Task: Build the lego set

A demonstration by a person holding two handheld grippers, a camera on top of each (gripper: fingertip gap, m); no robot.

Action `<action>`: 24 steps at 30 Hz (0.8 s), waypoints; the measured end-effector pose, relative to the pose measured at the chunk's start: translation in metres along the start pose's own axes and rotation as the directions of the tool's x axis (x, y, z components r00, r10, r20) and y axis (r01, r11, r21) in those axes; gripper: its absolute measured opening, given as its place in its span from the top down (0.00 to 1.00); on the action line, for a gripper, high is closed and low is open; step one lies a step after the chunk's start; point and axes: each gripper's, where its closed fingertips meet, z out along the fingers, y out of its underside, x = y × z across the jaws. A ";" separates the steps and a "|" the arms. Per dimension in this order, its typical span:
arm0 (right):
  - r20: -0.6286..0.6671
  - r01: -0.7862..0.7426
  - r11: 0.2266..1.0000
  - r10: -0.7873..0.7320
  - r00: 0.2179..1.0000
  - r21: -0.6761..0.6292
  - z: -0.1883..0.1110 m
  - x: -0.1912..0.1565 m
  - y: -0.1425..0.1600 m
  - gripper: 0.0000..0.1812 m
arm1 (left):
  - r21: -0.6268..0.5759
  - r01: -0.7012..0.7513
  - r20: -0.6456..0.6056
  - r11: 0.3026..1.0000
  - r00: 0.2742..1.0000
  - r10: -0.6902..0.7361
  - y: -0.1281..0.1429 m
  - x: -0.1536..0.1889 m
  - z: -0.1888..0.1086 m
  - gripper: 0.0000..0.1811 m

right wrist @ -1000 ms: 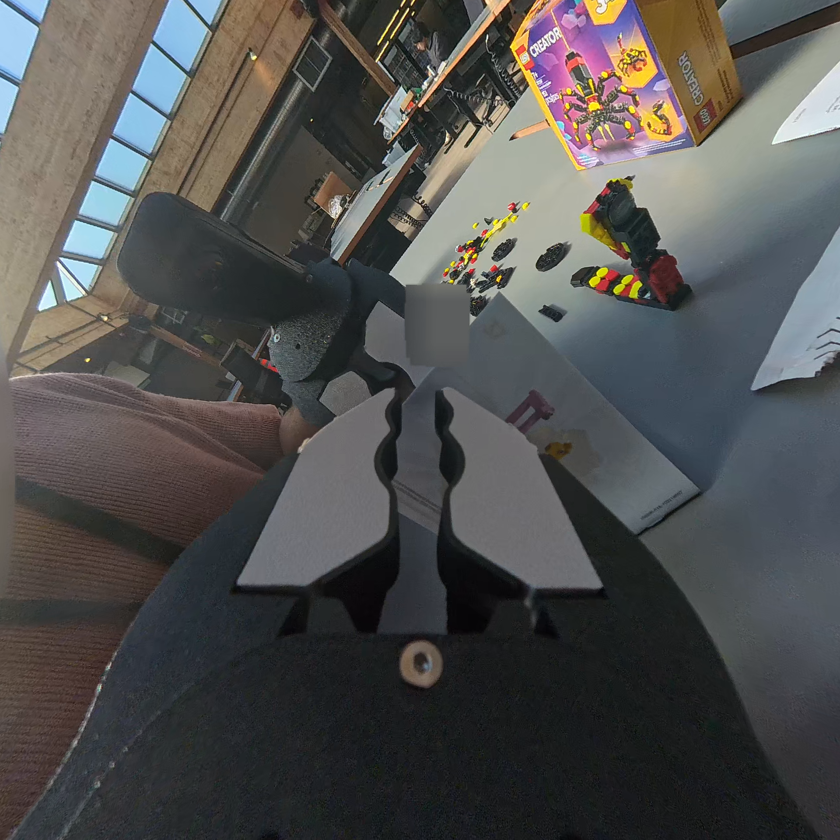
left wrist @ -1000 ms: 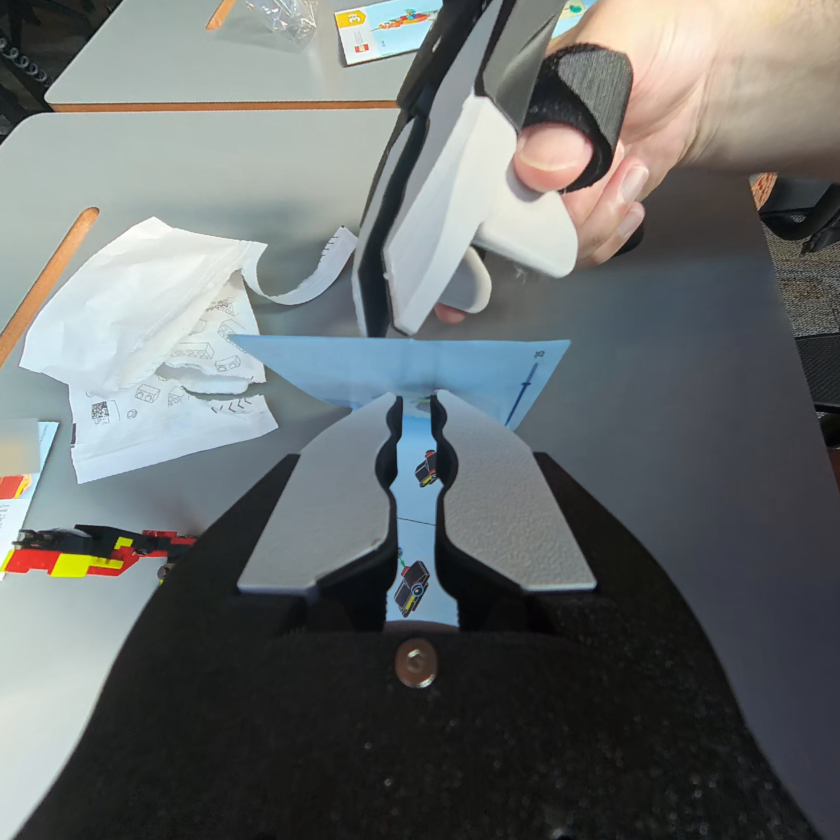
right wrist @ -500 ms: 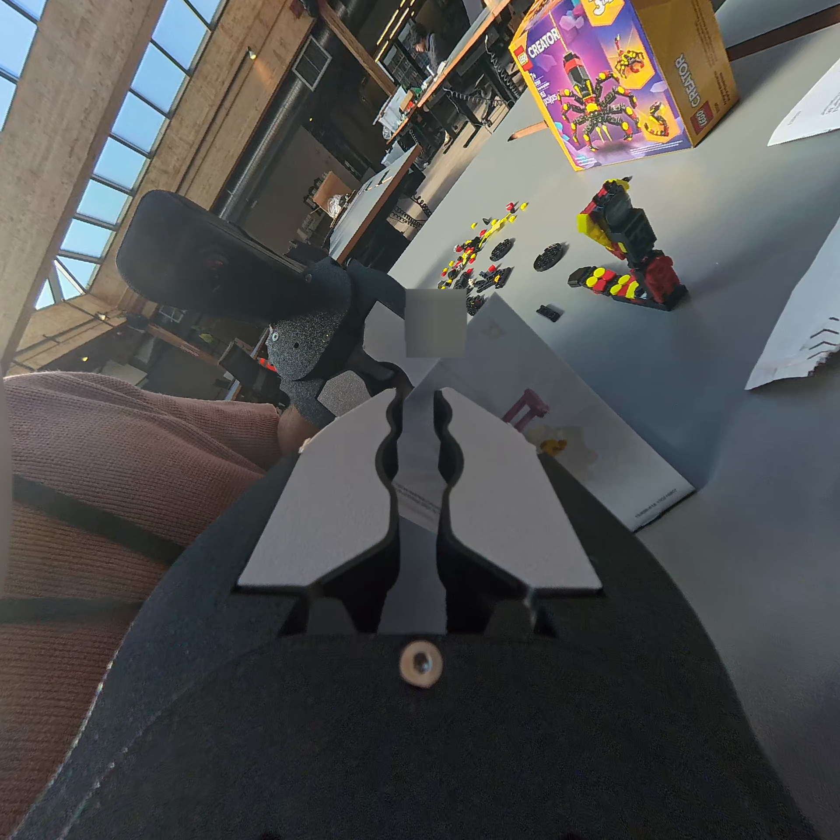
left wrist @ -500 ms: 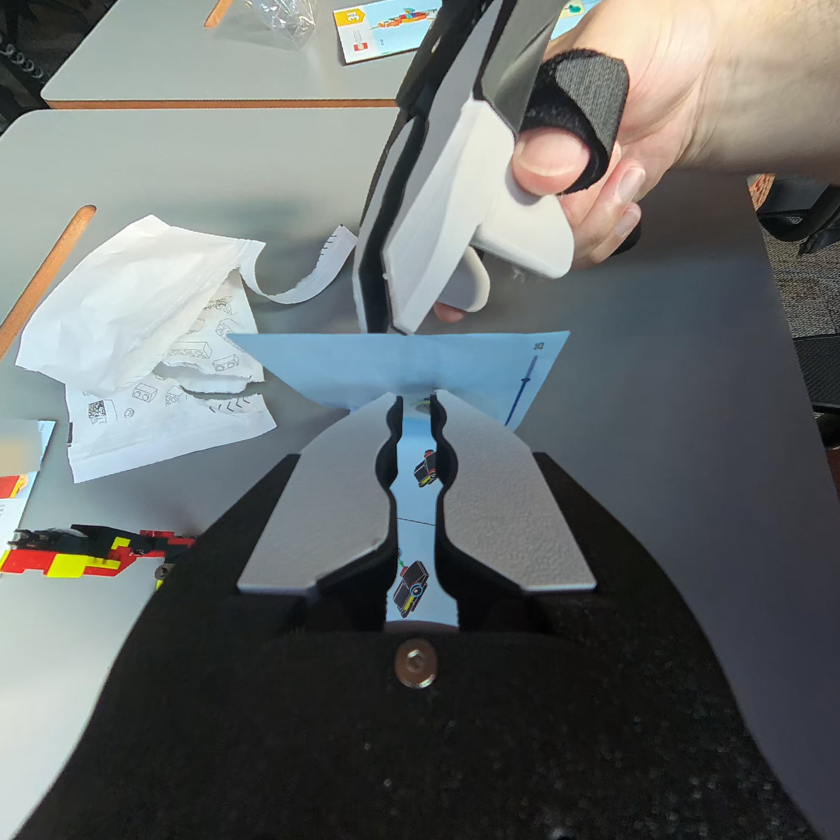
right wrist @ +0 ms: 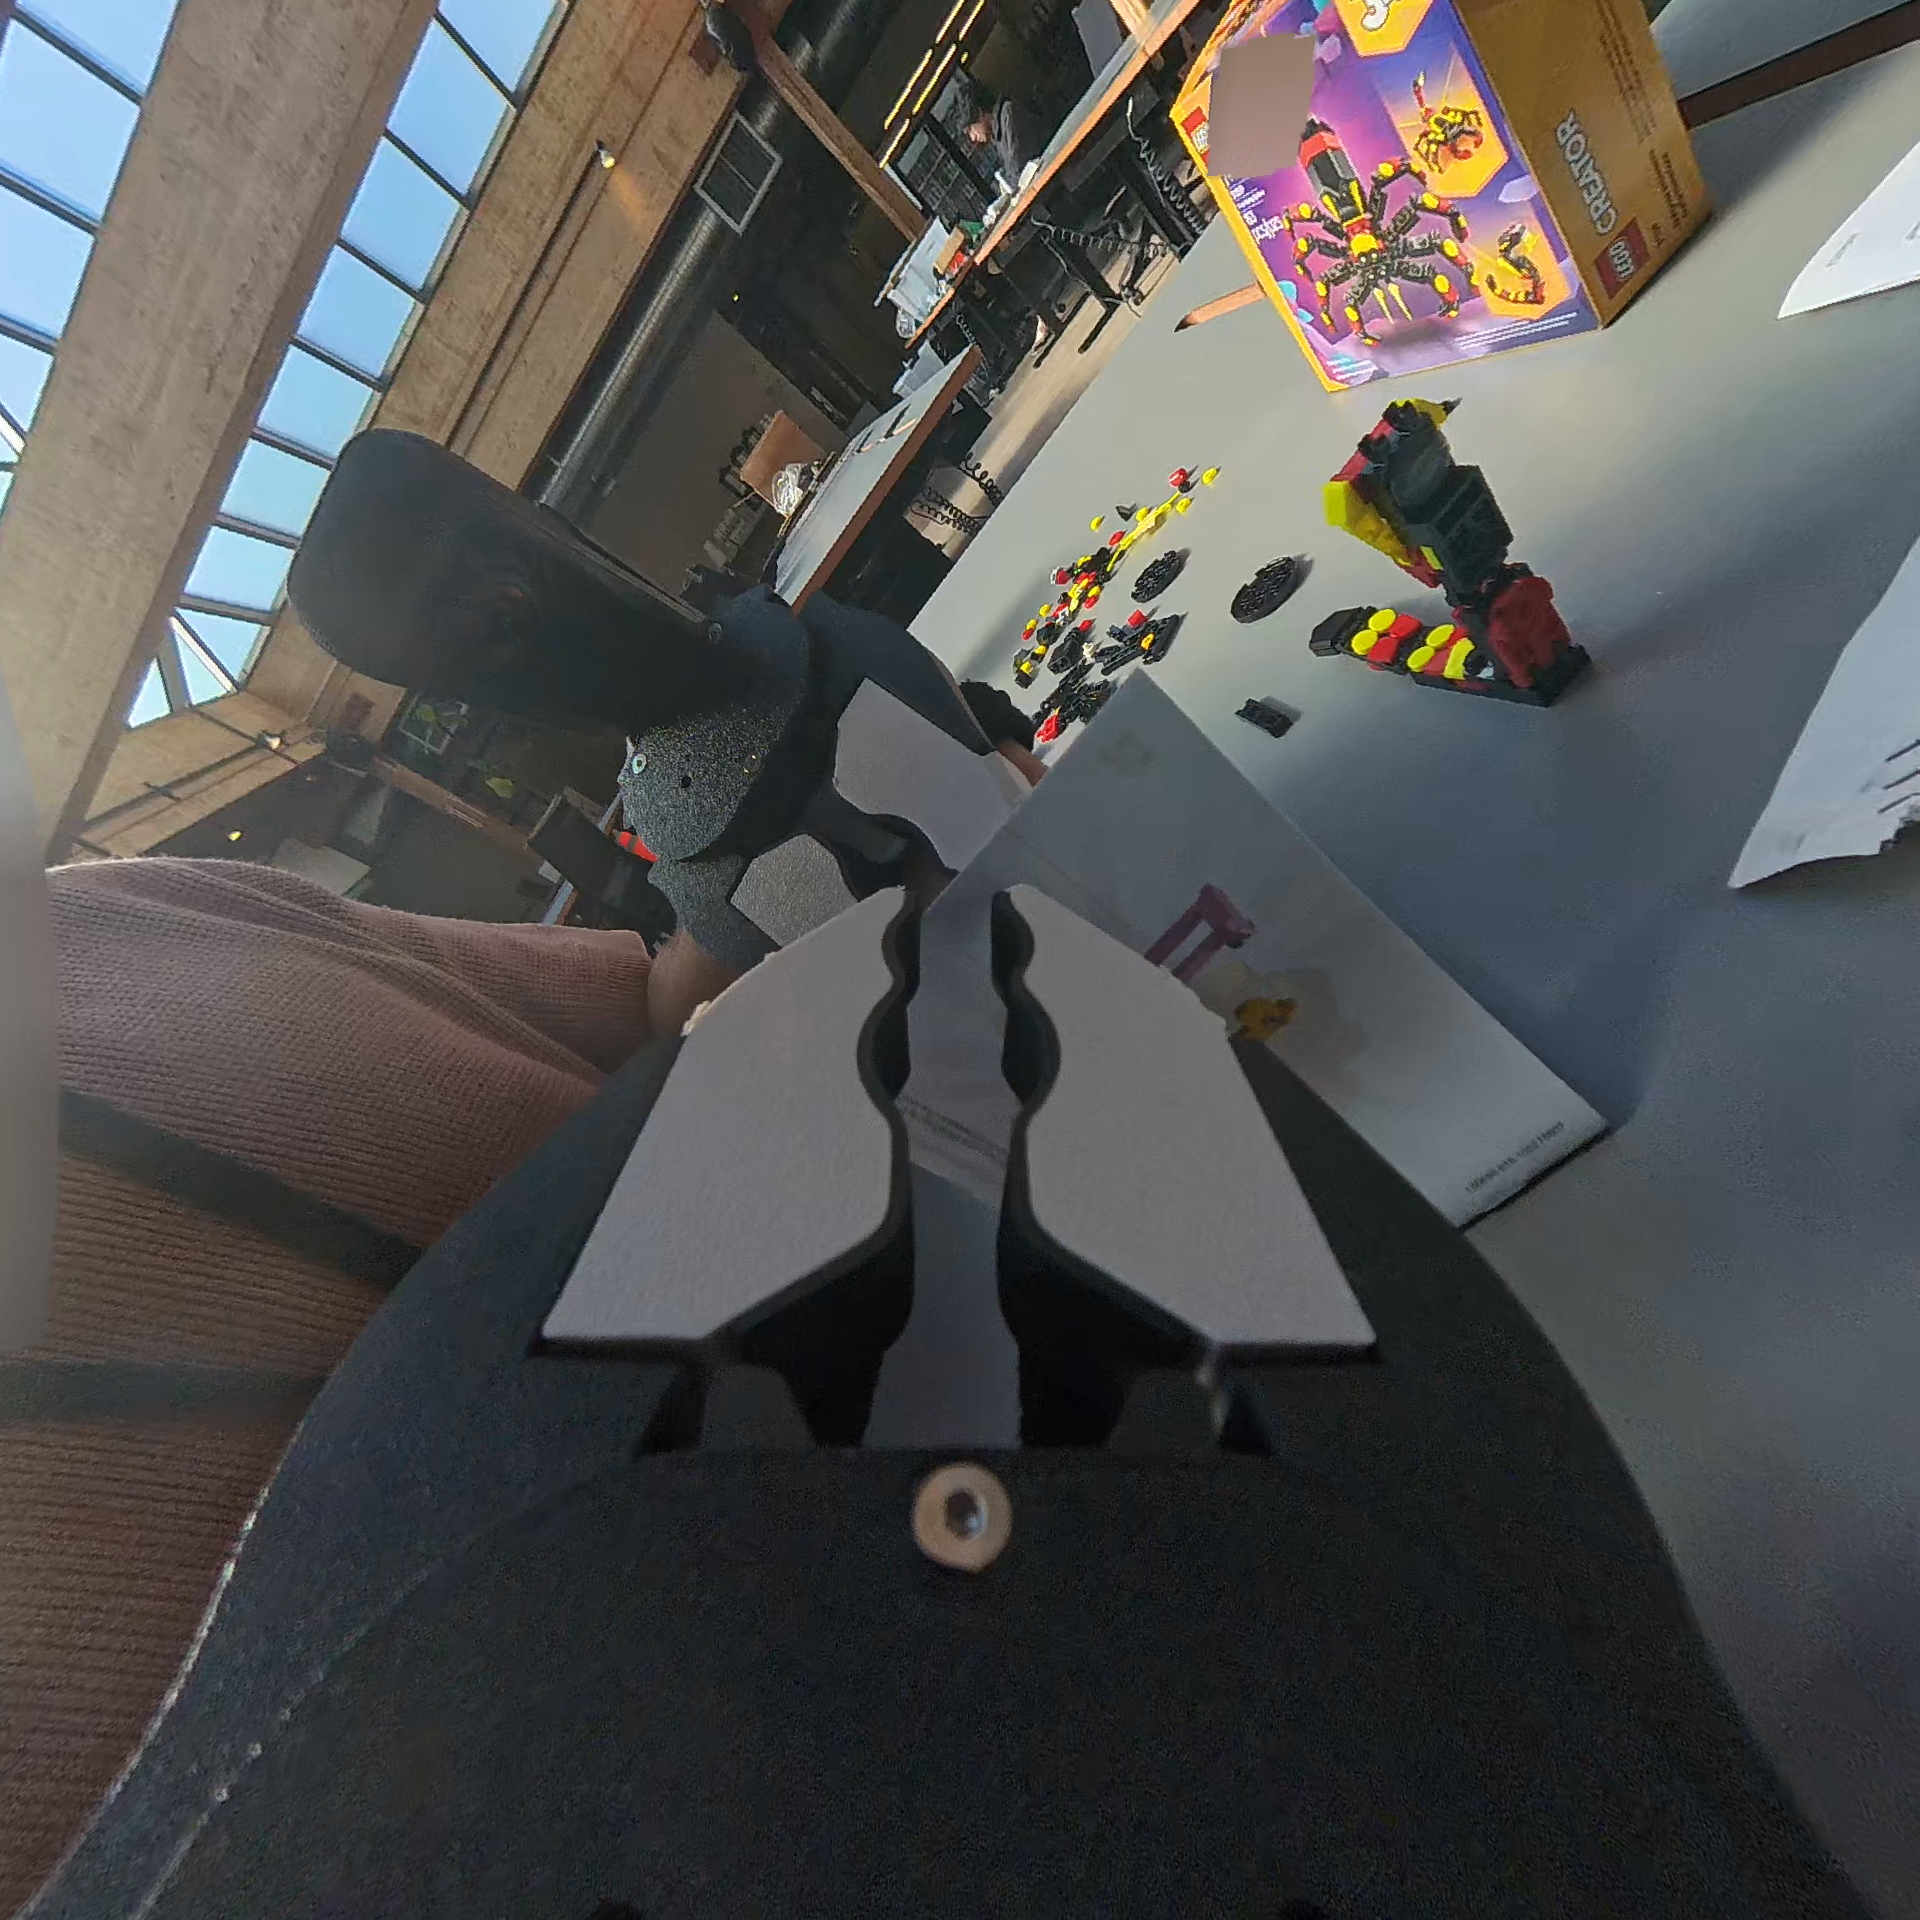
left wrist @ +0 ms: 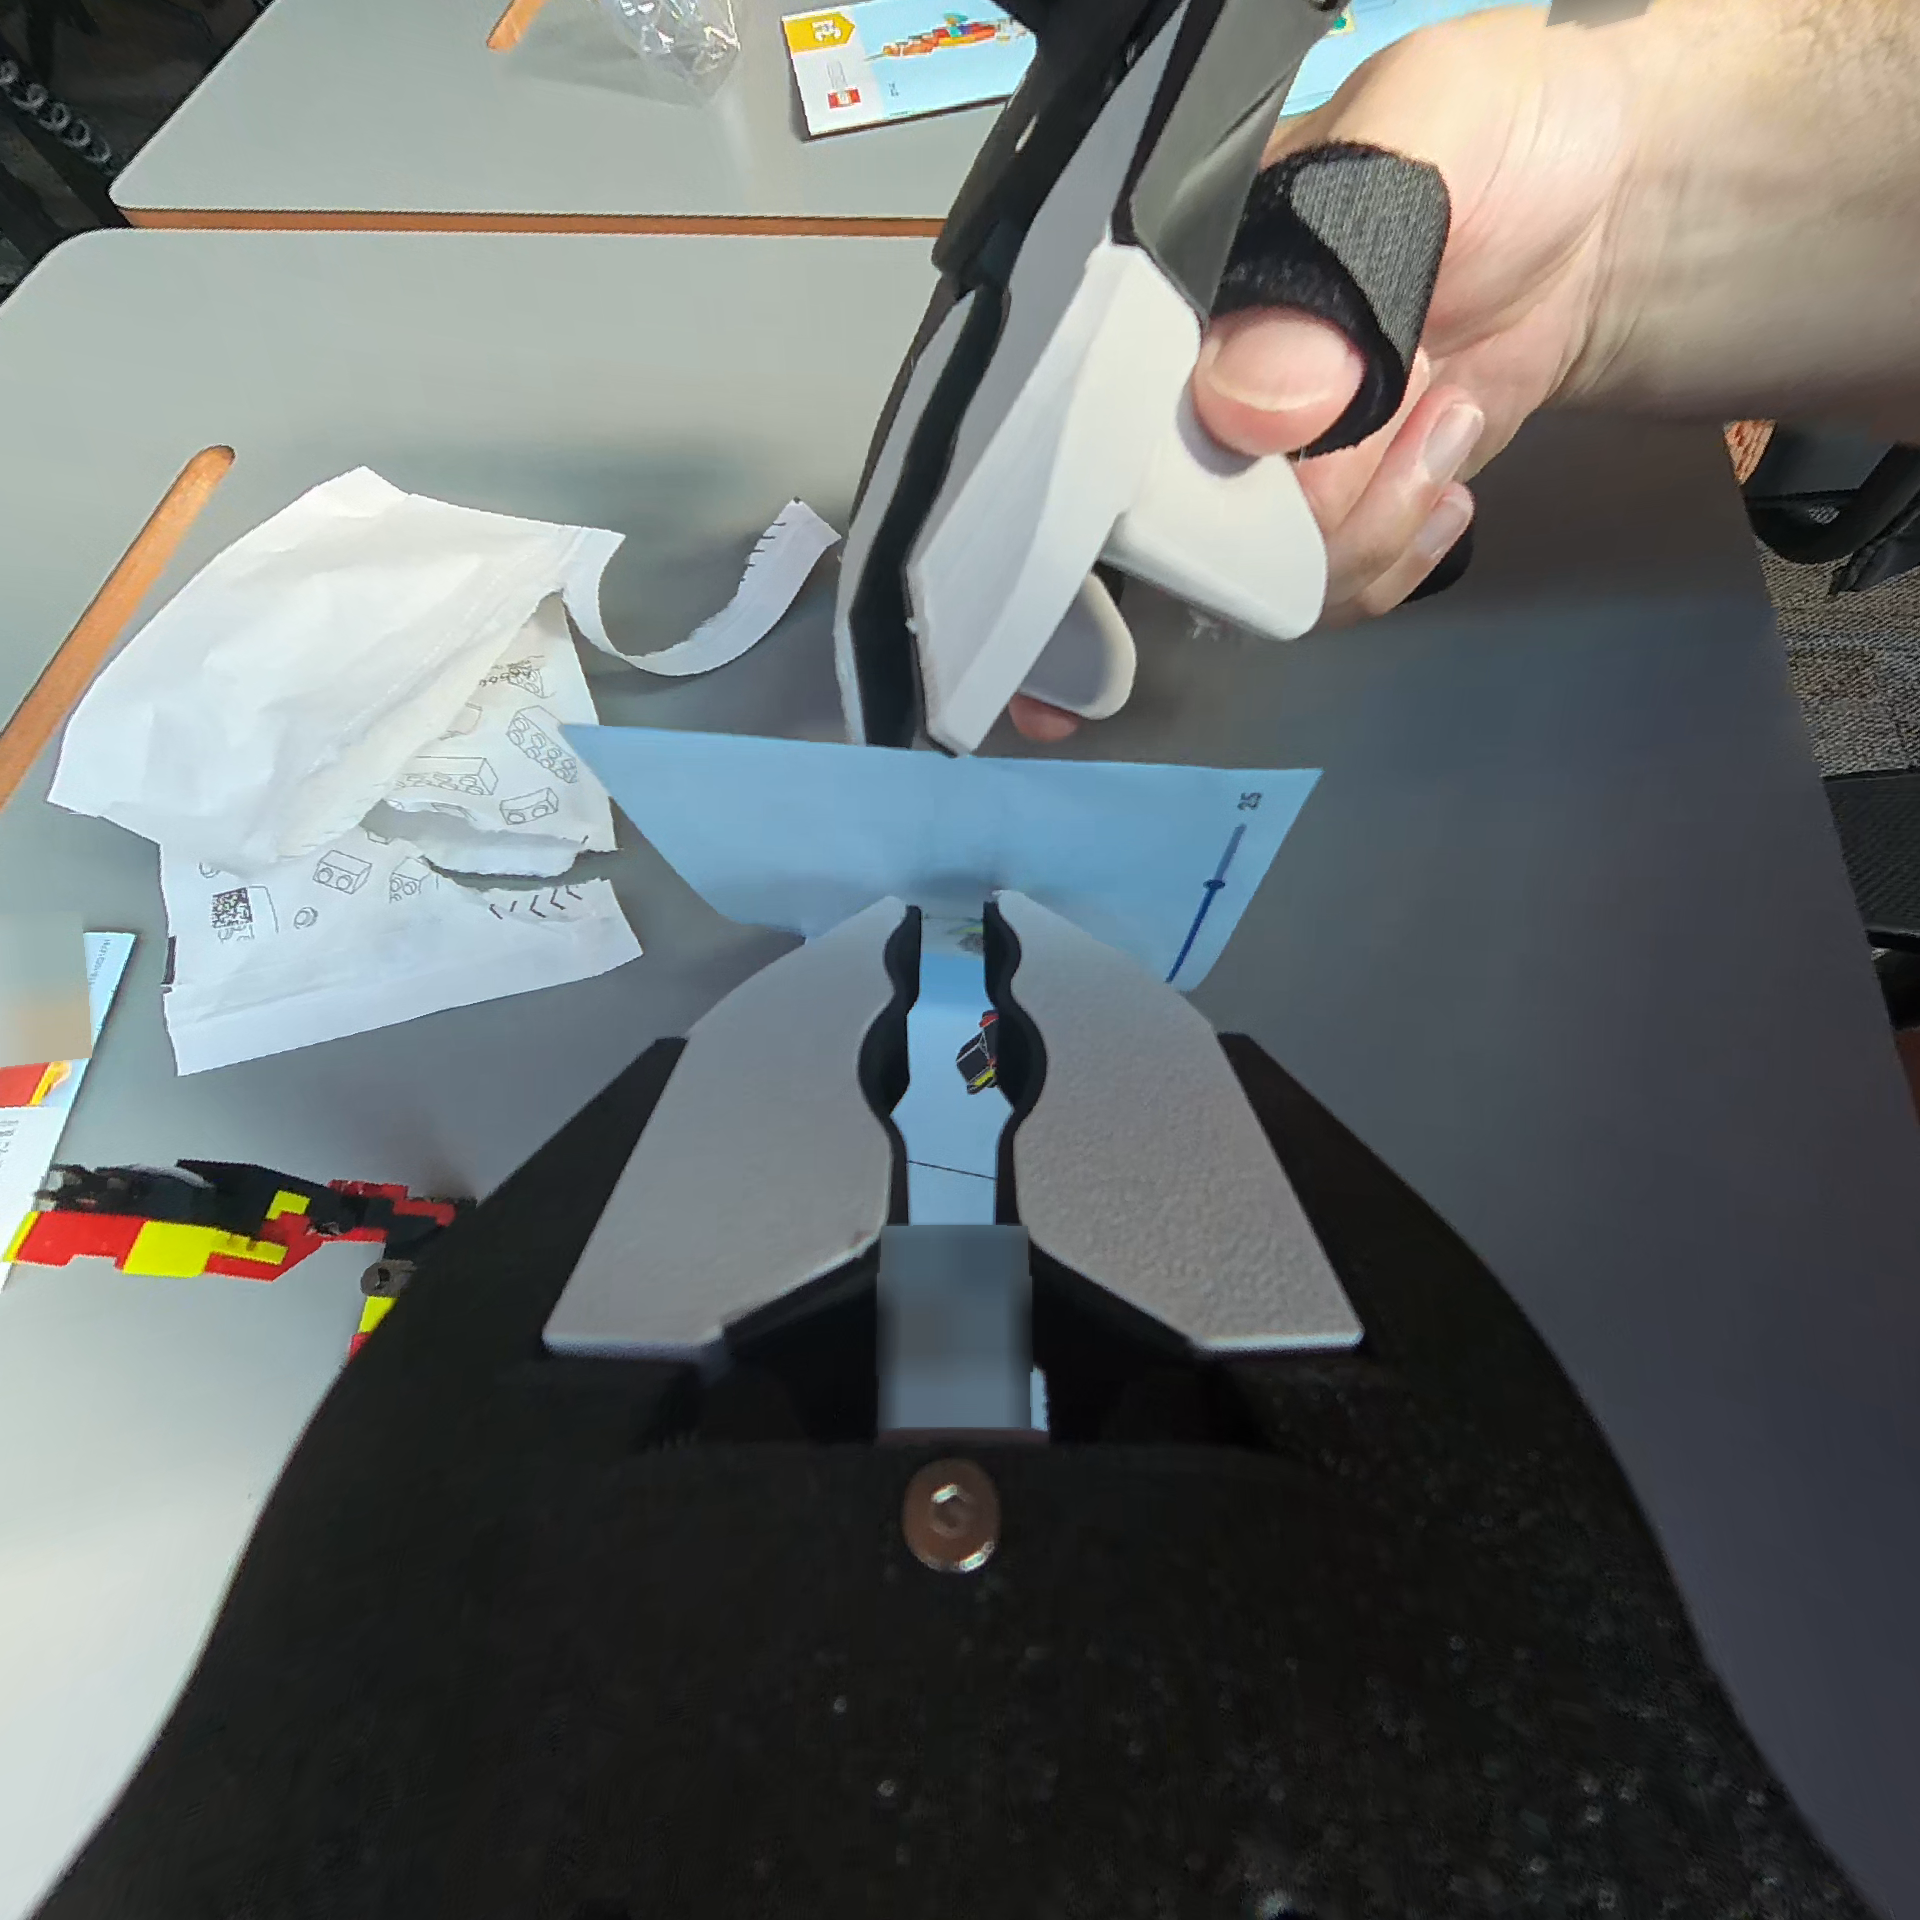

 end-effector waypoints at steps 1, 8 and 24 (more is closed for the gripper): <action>0.002 0.002 1.000 -0.002 1.000 0.000 0.000 0.000 0.000 0.93 | -0.001 0.001 0.000 1.000 1.000 -0.001 0.001 0.000 0.000 0.94; 0.007 0.004 1.000 -0.004 1.000 -0.014 0.006 -0.001 0.001 0.93 | -0.005 0.011 0.003 1.000 1.000 -0.011 0.005 -0.001 -0.003 0.94; -0.065 -0.011 0.999 0.009 0.998 -0.040 -0.005 0.018 0.013 0.96 | -0.120 0.054 0.230 0.991 0.973 -0.025 0.052 -0.042 -0.053 0.94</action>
